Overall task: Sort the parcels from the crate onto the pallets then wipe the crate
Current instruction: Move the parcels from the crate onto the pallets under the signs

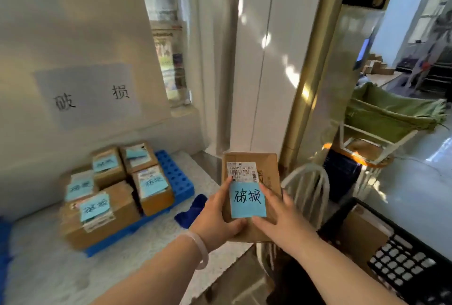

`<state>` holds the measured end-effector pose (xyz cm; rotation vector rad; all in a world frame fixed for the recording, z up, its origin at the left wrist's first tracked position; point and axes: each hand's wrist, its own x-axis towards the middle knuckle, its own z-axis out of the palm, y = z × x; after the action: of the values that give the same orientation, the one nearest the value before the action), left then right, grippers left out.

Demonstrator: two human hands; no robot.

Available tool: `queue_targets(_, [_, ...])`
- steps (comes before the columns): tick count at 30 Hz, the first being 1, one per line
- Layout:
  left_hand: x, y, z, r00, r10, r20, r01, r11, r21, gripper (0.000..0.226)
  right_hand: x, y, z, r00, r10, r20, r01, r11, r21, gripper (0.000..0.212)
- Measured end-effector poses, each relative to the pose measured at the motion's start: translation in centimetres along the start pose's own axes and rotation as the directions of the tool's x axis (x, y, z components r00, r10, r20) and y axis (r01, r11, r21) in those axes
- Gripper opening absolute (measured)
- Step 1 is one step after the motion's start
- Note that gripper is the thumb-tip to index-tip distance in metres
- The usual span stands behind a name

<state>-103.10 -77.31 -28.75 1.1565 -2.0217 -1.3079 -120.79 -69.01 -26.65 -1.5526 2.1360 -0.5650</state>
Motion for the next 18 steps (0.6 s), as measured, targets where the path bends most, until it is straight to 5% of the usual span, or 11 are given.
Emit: queue_targets(18, [-11.7,-13.7,-24.9,0.935,-0.157,-0.317,0.155,0.987,-0.033,0.108,3.9,-25.2,17.7,0.927,-0.285,0.243,0.293,0.956,0.004,0.078])
